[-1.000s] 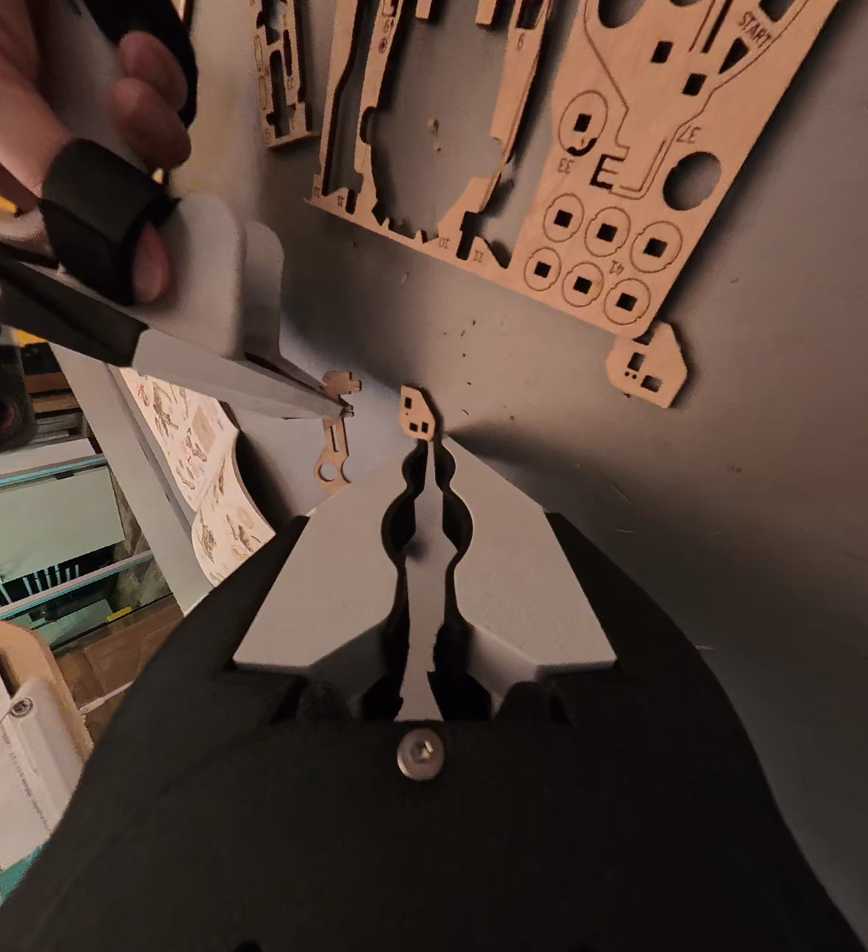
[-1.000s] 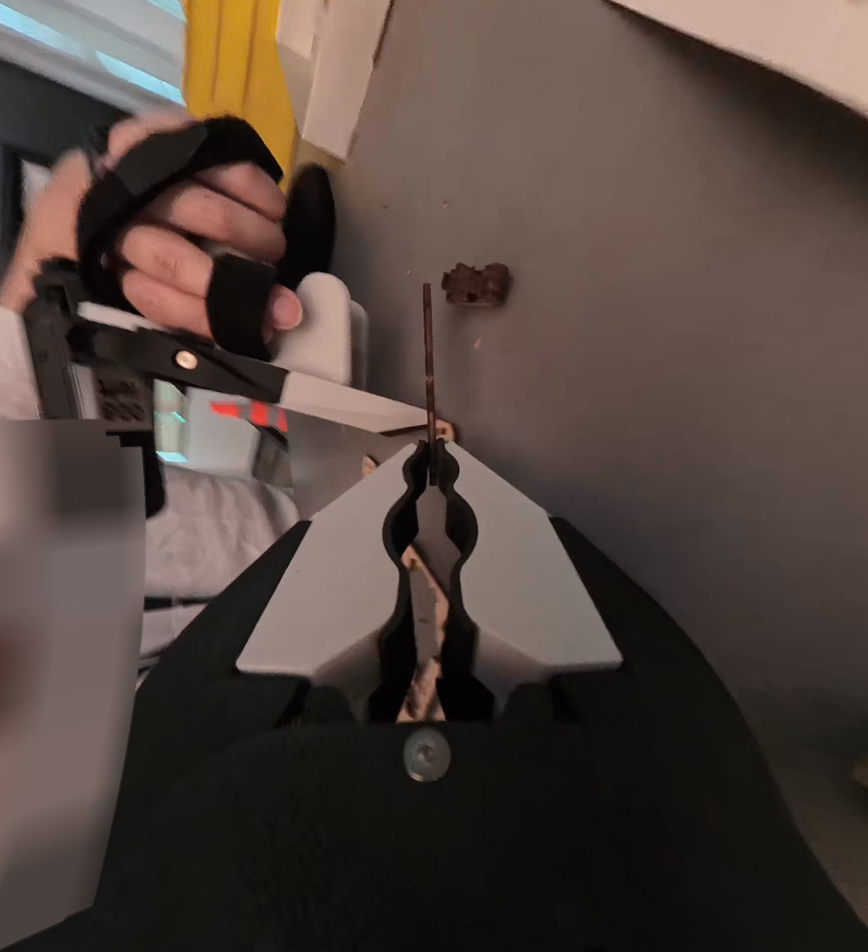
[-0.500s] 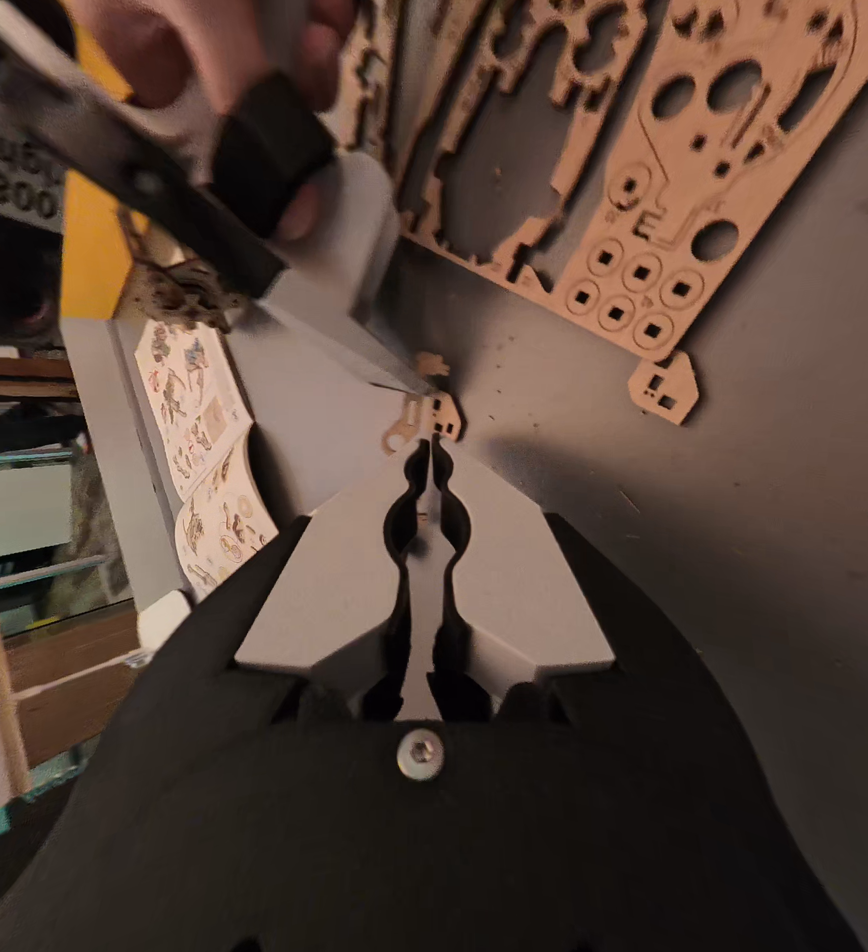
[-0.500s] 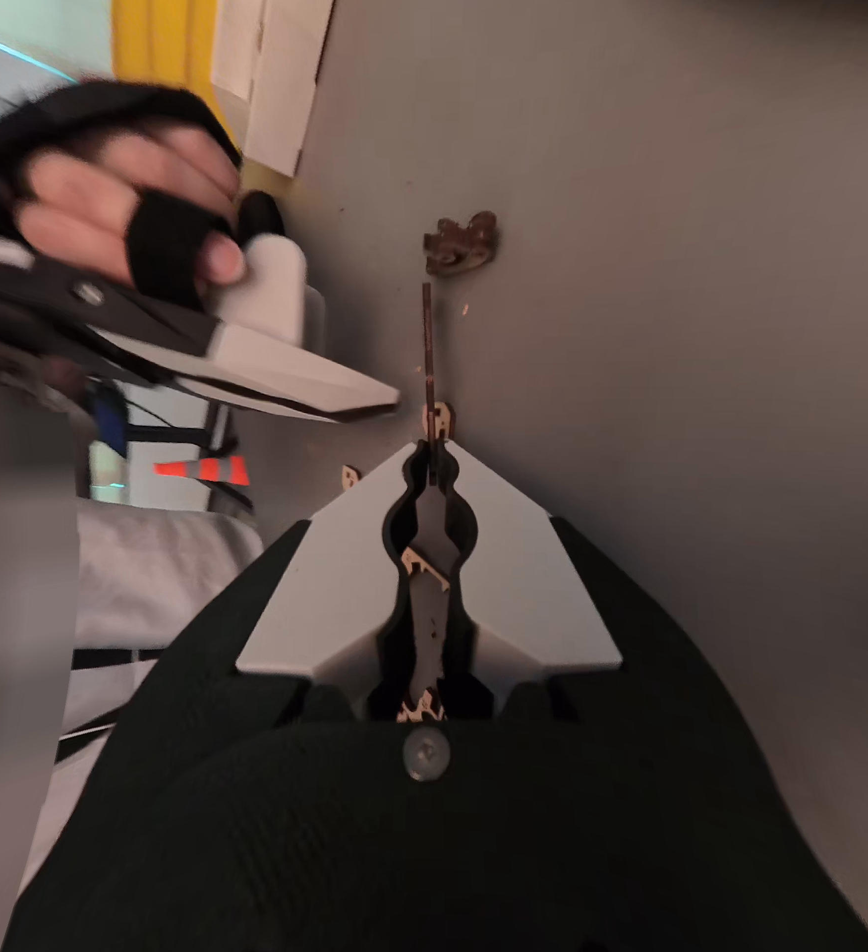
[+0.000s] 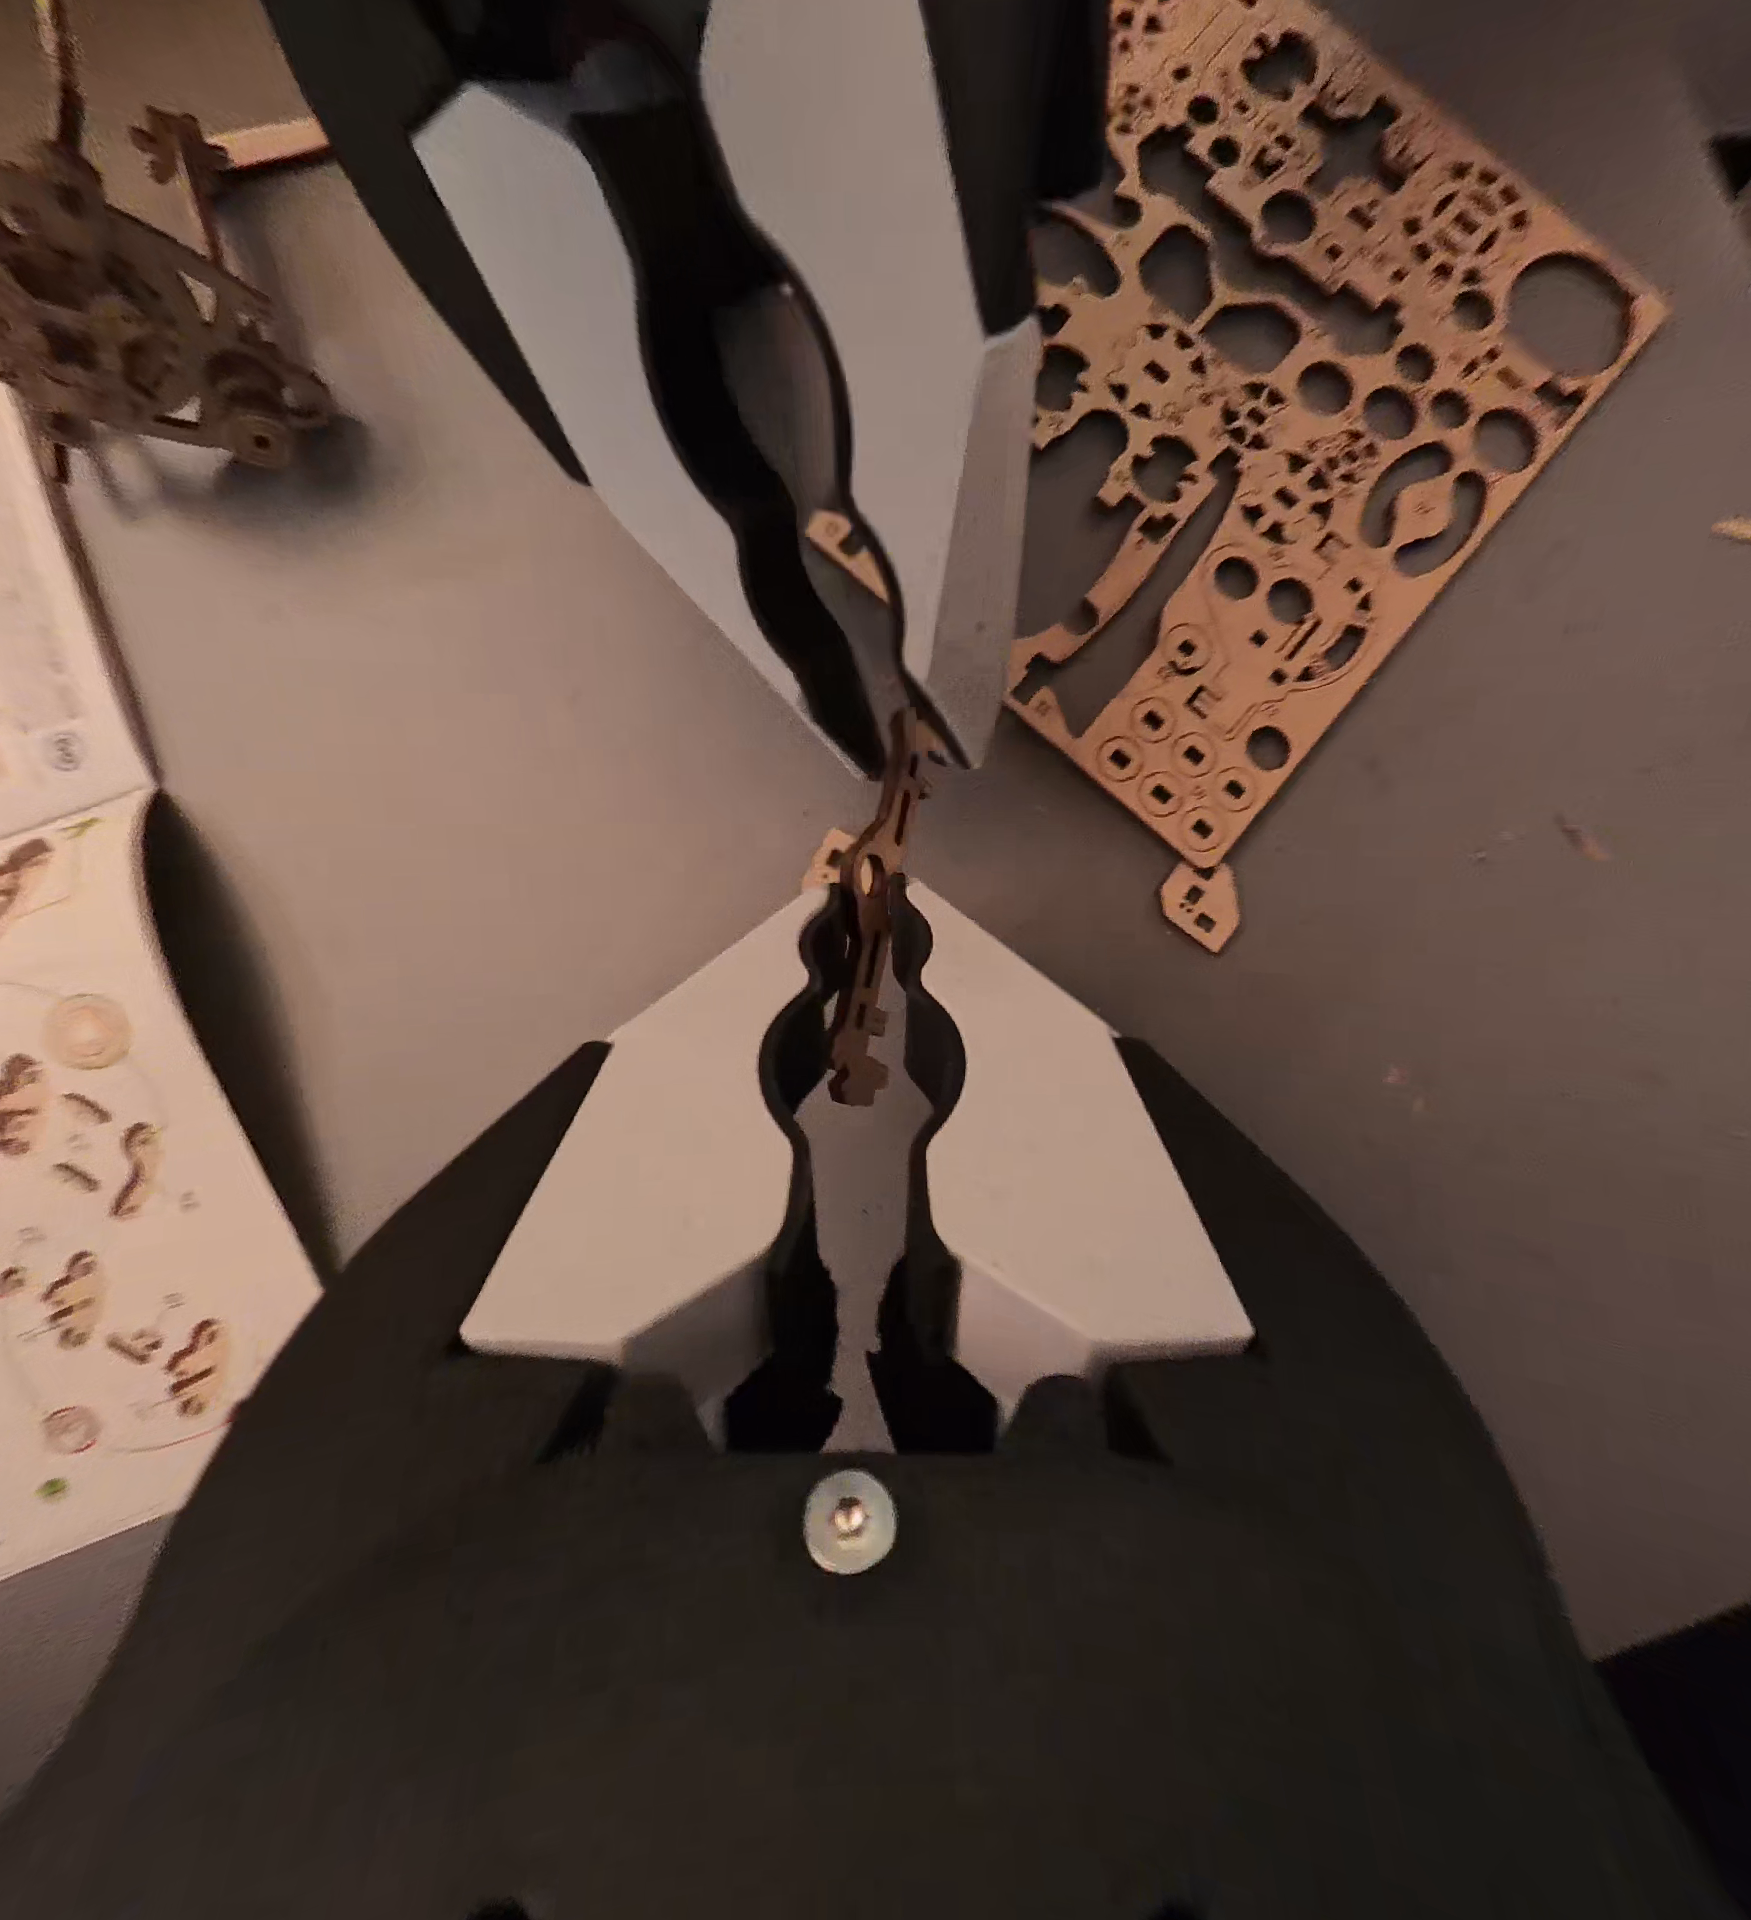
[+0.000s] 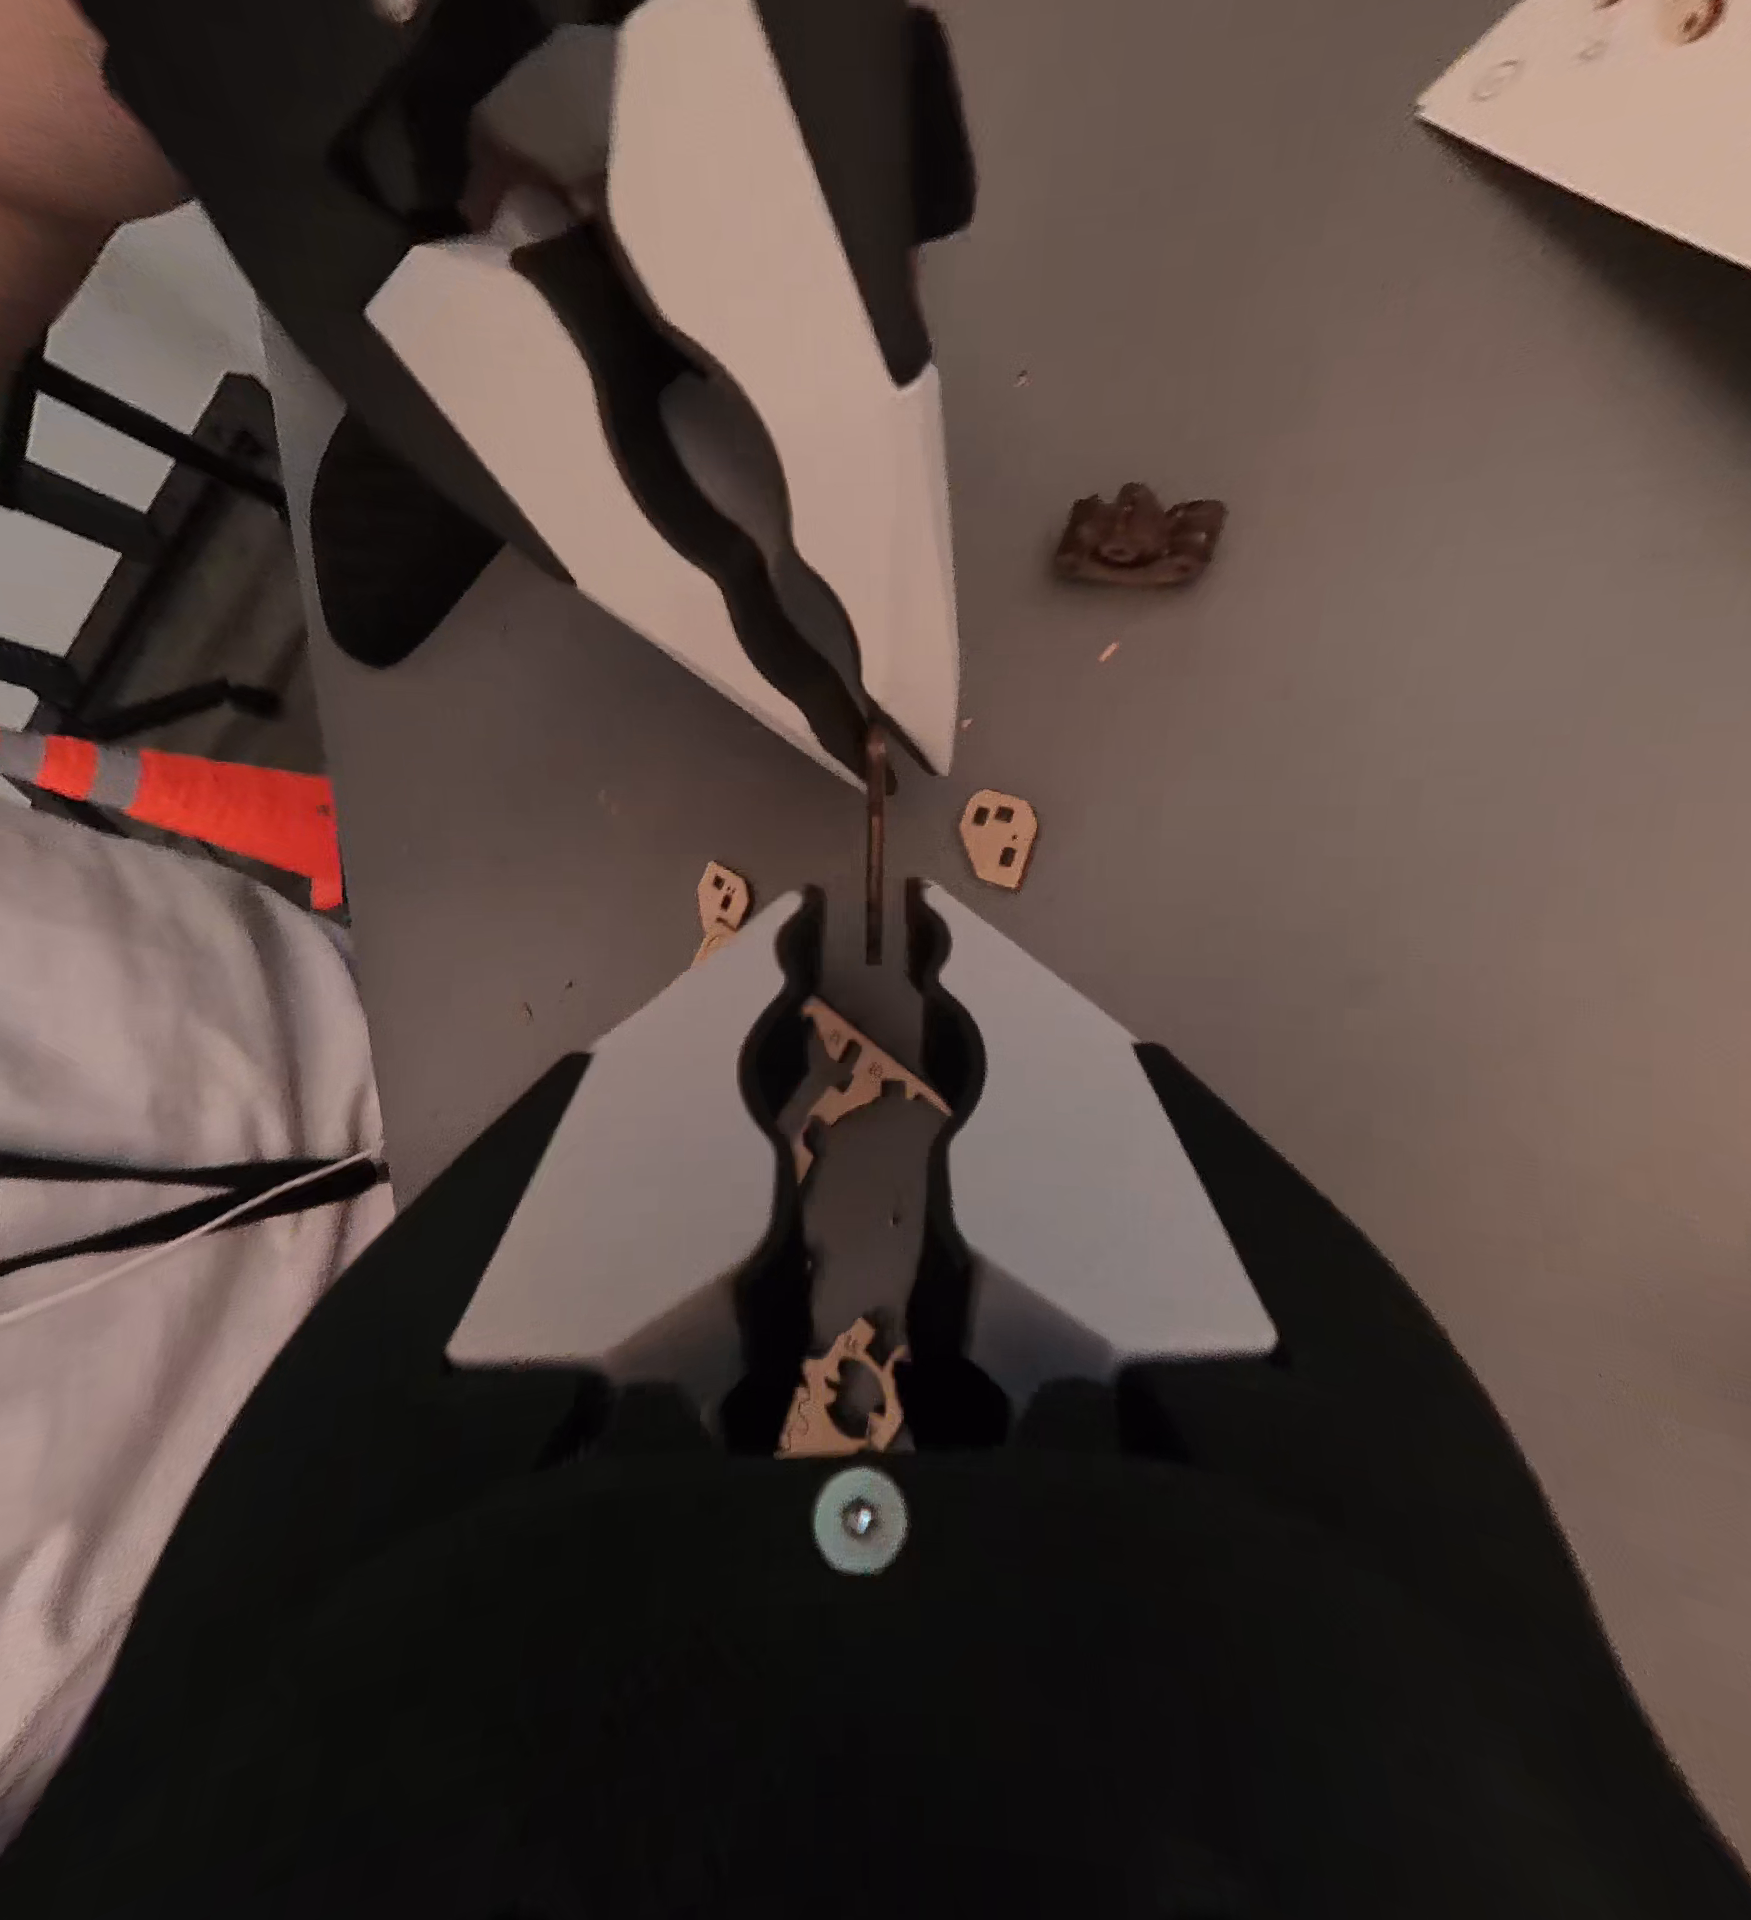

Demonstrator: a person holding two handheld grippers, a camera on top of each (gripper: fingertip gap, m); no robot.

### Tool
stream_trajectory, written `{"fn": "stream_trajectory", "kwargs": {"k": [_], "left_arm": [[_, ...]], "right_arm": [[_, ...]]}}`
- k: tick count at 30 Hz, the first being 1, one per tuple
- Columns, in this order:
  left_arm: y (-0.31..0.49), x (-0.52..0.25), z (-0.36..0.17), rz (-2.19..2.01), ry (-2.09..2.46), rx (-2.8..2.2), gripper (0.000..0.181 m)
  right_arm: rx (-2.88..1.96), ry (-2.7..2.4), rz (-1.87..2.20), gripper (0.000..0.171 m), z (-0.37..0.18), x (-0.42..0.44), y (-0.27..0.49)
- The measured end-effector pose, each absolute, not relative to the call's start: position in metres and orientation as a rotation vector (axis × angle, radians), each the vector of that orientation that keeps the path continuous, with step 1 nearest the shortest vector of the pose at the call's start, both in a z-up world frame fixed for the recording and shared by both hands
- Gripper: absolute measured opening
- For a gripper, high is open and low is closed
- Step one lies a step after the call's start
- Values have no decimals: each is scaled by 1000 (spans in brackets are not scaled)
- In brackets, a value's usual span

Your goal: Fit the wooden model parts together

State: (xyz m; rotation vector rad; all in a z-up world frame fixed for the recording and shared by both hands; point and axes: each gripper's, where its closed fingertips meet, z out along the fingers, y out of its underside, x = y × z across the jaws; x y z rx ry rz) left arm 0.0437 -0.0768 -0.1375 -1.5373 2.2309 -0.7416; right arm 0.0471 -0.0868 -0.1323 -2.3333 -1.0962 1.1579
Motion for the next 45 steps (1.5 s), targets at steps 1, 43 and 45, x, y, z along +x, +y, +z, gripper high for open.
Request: {"fn": "stream_trajectory", "kwargs": {"k": [1,43,45], "left_arm": [[-78,43,-137,-767,2236,-1553,5],[-77,30,-165,-380,2102,-1429,6],[-76,32,-165,-383,2105,-1428,6]], "right_arm": [[-2327,-1110,1158,19,-130,48,-87],[-2568,-654,1439,1,-158,42,-60],[-2565,-666,1428,1,-159,42,-60]]}}
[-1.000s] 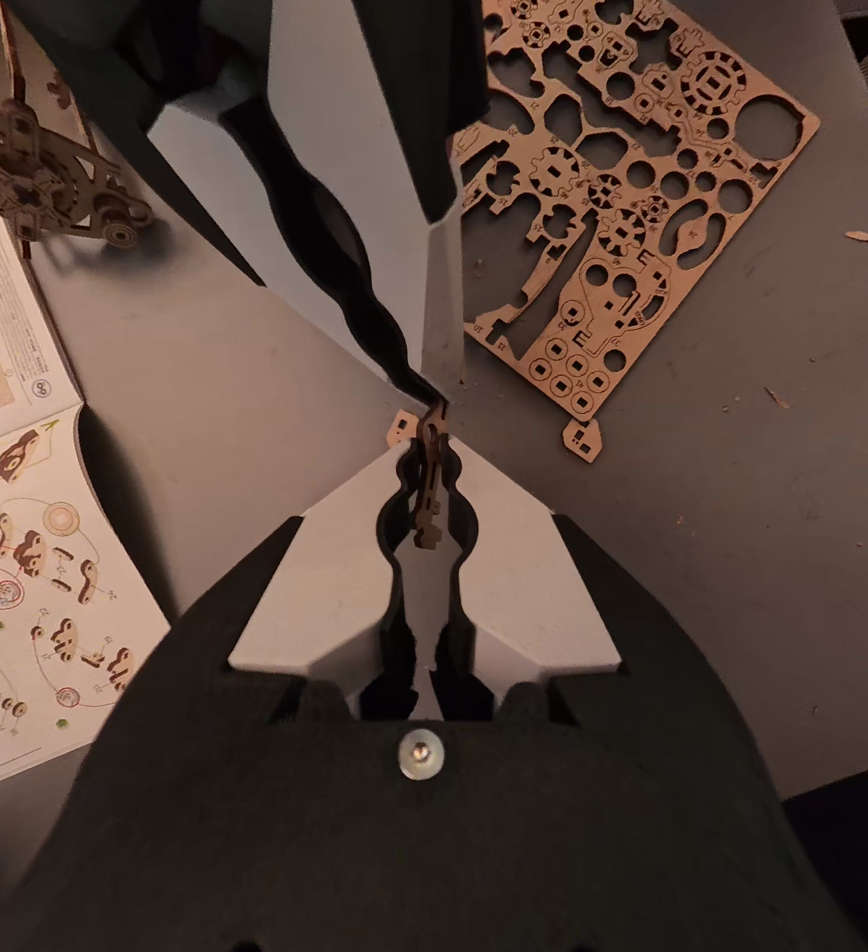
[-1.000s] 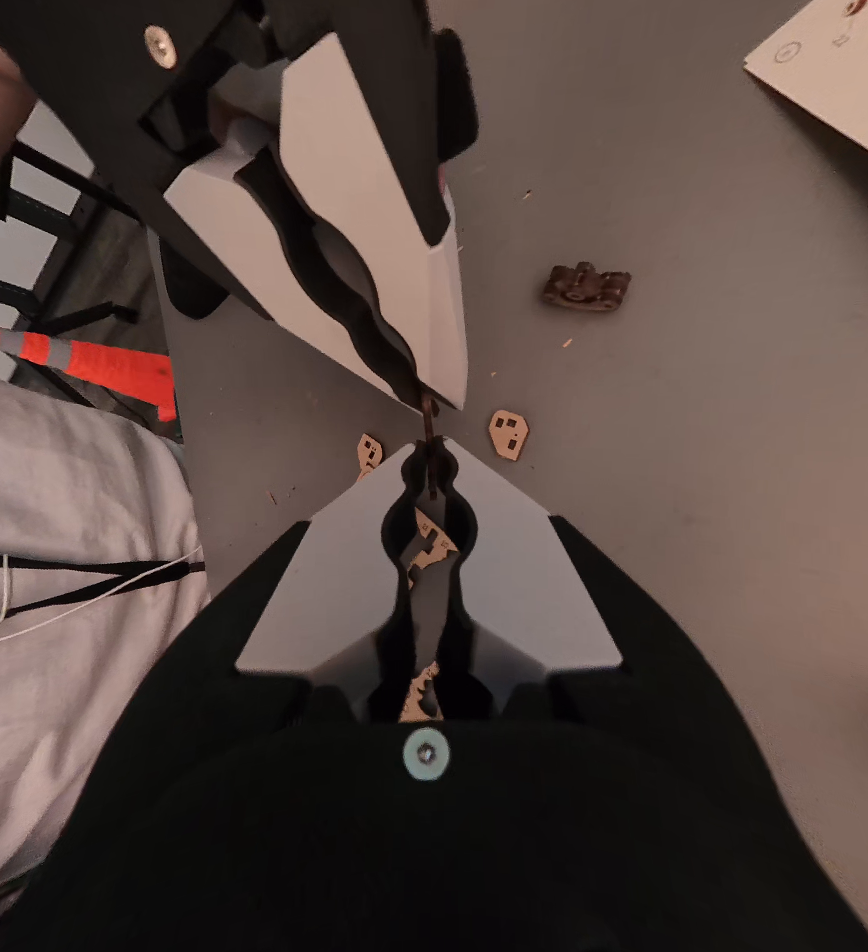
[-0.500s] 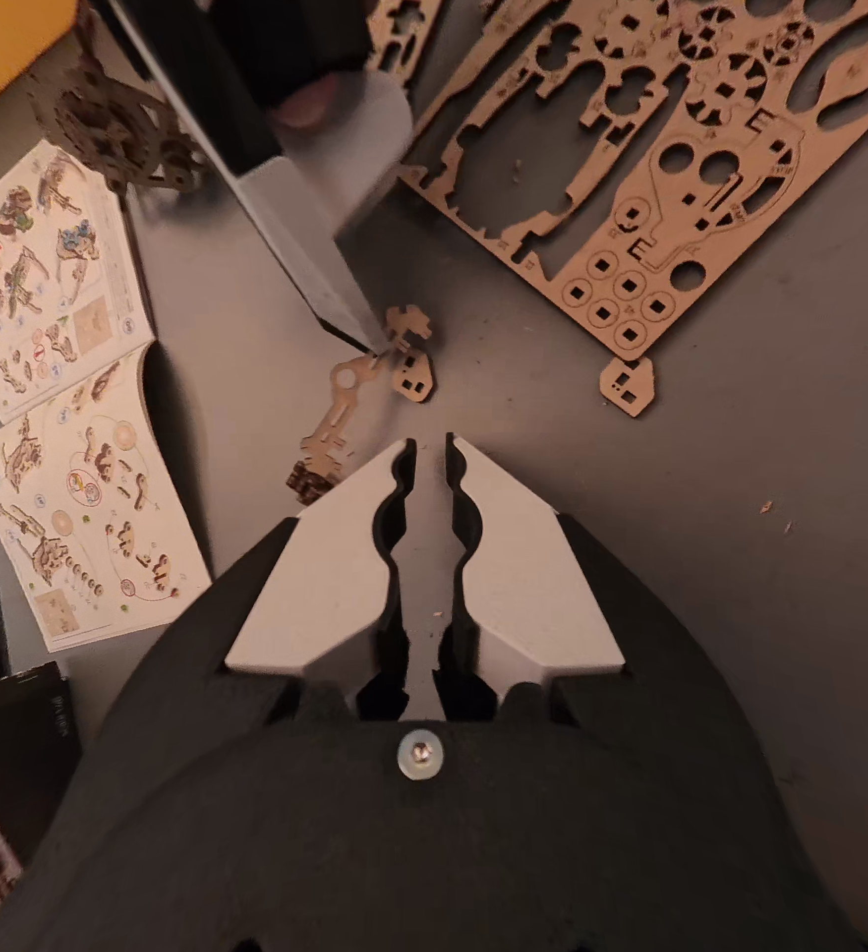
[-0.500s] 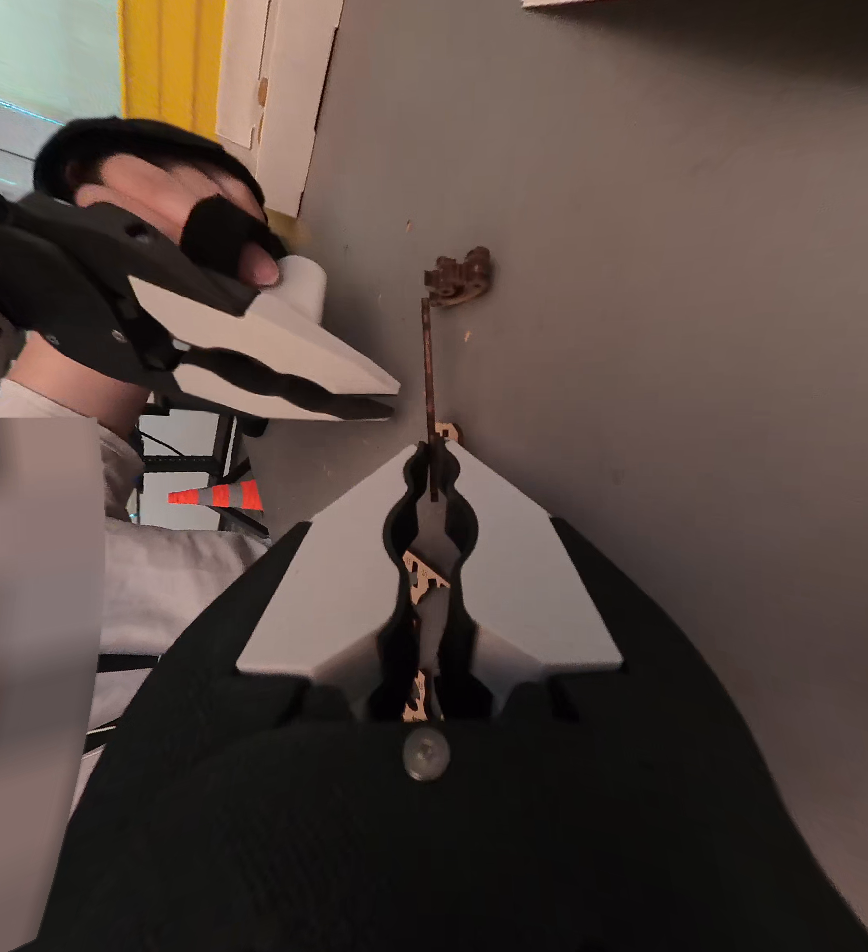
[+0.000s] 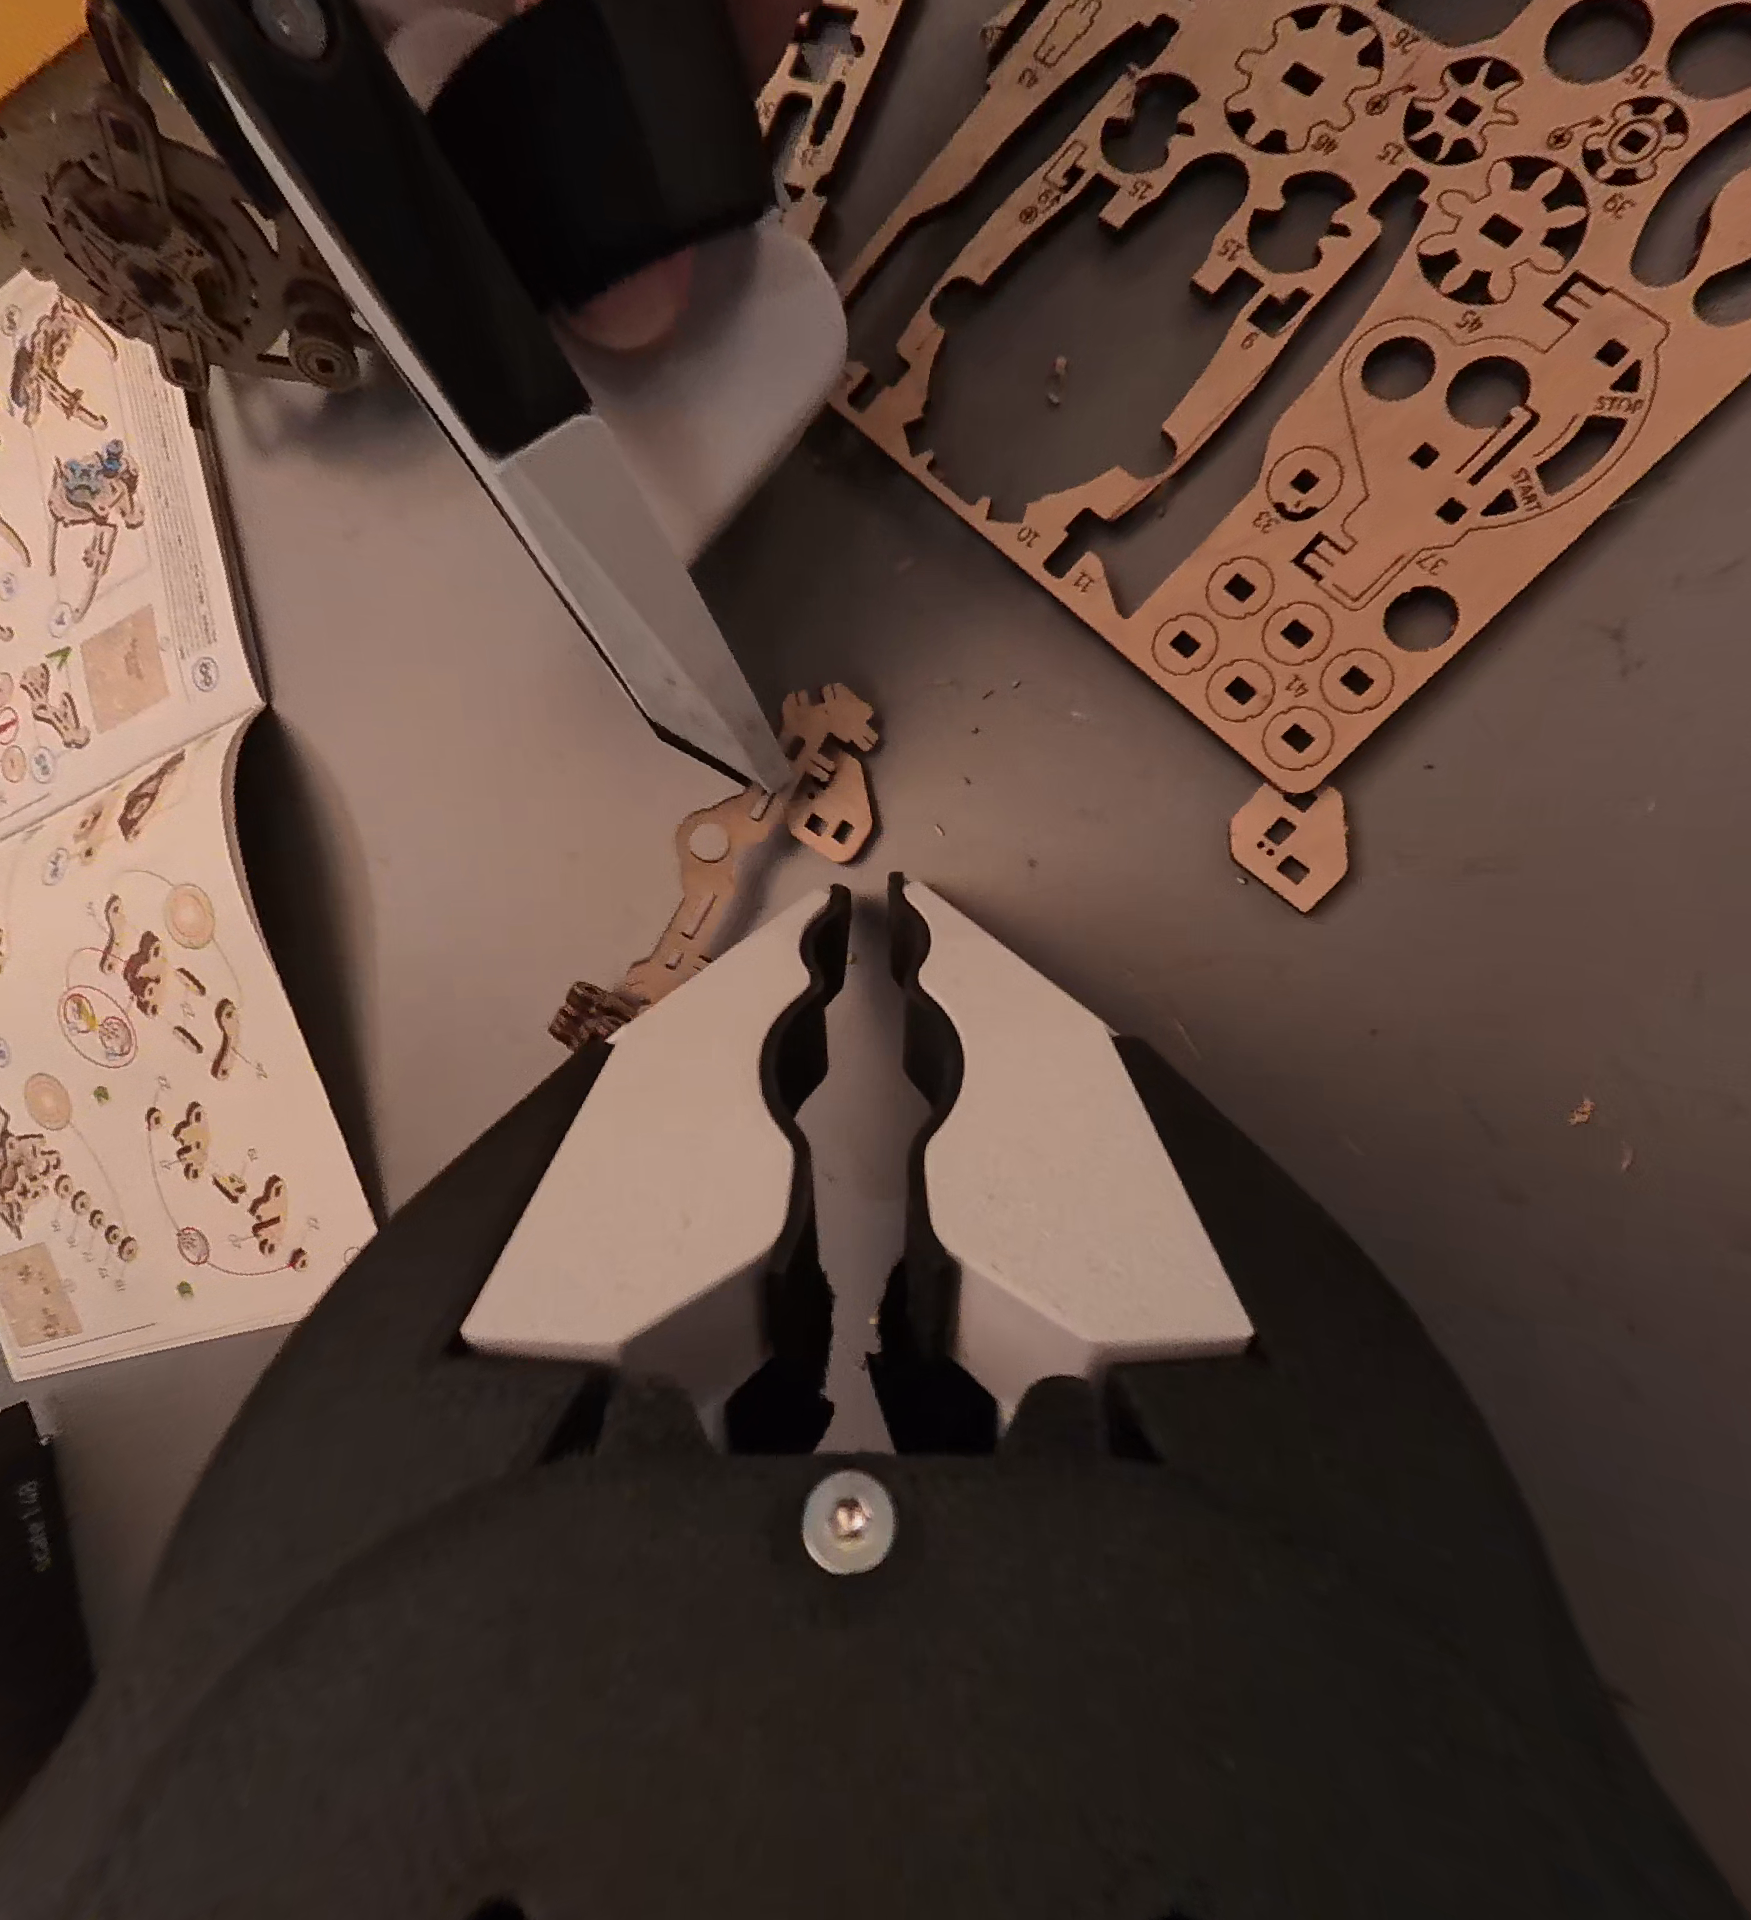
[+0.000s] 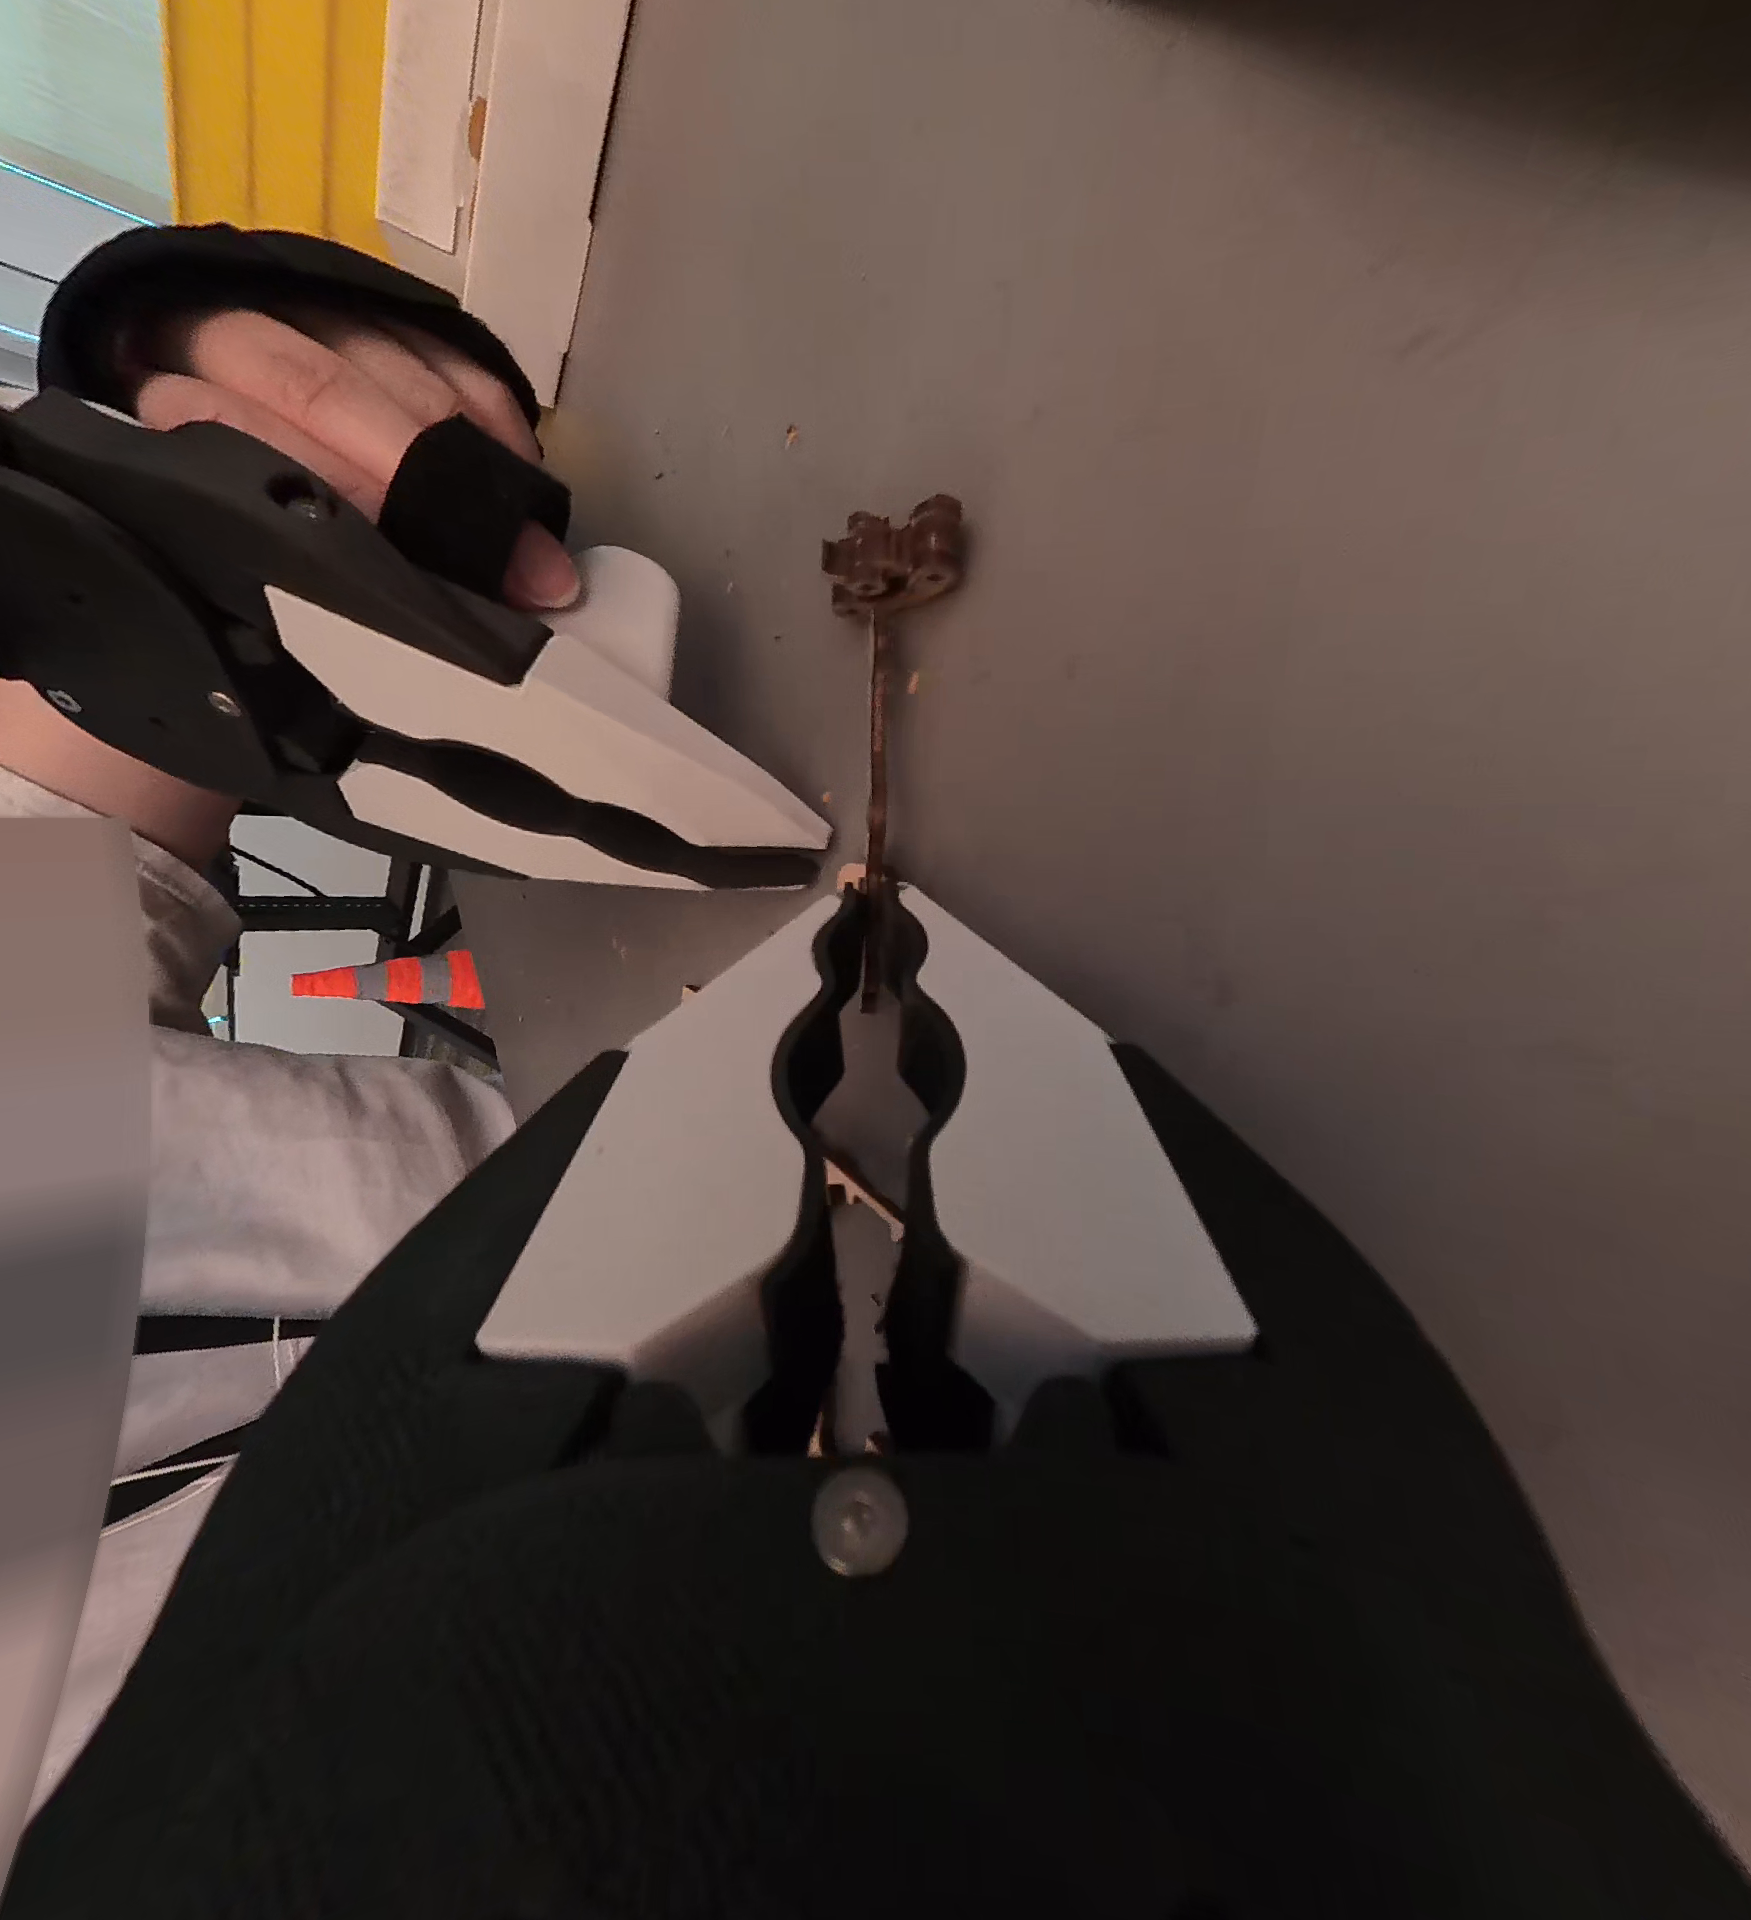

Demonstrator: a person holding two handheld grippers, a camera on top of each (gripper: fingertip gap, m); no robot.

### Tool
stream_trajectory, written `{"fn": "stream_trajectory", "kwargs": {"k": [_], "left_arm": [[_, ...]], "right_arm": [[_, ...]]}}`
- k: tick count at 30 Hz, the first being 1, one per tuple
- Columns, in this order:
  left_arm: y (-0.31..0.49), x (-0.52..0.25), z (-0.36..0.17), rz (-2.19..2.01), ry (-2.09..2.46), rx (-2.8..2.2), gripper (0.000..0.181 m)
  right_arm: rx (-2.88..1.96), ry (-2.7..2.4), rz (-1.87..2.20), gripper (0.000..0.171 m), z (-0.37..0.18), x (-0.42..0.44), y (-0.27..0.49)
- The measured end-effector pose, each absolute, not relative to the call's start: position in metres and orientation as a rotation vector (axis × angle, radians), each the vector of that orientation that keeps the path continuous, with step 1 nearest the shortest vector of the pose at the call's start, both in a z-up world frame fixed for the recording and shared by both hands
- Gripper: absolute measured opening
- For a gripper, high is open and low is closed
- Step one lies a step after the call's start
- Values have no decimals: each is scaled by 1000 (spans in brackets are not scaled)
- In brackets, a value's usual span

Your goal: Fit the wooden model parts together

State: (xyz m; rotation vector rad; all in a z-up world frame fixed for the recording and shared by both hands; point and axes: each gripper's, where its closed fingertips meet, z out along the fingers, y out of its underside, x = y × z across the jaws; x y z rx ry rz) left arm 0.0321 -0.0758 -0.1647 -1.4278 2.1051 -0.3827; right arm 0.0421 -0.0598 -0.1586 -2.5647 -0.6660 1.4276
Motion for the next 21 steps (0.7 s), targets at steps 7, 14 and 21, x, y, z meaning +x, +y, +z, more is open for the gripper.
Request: {"fn": "stream_trajectory", "kwargs": {"k": [7,14,21], "left_arm": [[-73,39,-163,-357,2151,-1347,16],[-74,47,-162,-211,2292,-1082,15],[-79,45,-166,-232,2356,-1092,2]], "right_arm": [[-2549,-685,1398,2,-160,43,-59],[-2529,-613,1483,2,-161,43,-58],[-2498,-596,1527,2,-160,42,-59]]}}
